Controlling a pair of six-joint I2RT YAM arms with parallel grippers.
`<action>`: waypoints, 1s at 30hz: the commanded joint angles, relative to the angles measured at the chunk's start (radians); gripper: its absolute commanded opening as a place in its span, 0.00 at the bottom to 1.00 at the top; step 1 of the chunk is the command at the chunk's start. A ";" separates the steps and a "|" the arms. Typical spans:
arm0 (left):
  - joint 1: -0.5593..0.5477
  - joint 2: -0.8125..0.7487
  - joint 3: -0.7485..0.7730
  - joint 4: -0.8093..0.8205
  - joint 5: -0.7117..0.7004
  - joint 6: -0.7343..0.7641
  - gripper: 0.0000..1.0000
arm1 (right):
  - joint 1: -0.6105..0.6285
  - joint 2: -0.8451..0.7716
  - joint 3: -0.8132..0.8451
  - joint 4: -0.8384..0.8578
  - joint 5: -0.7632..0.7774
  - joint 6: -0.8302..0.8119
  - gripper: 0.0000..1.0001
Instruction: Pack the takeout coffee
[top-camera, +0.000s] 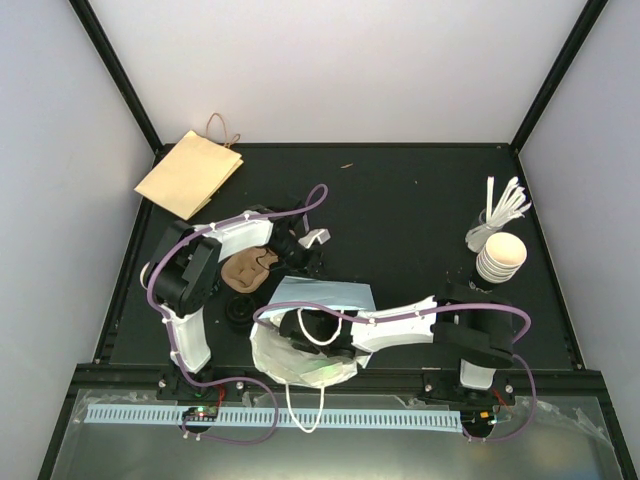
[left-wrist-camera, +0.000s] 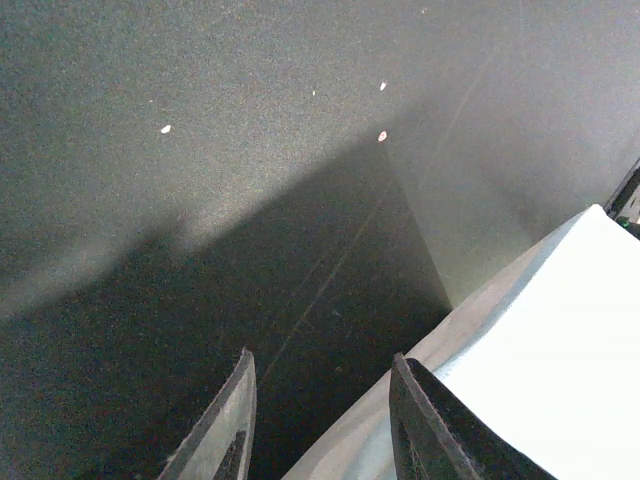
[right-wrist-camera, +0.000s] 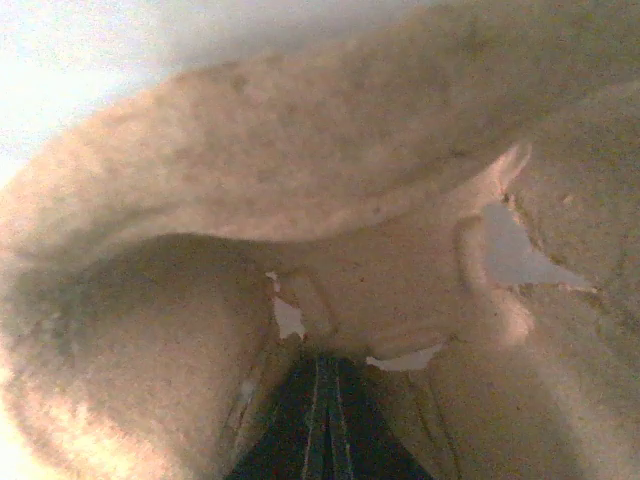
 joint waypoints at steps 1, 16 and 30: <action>-0.008 -0.031 -0.014 -0.030 0.018 0.001 0.38 | -0.008 0.014 0.006 -0.070 0.036 0.022 0.01; -0.008 -0.061 -0.030 -0.004 0.005 -0.017 0.38 | -0.008 0.003 0.016 -0.129 0.101 0.029 0.01; 0.011 -0.244 0.099 -0.089 -0.146 -0.044 0.55 | -0.006 -0.180 0.000 -0.145 0.121 -0.046 0.03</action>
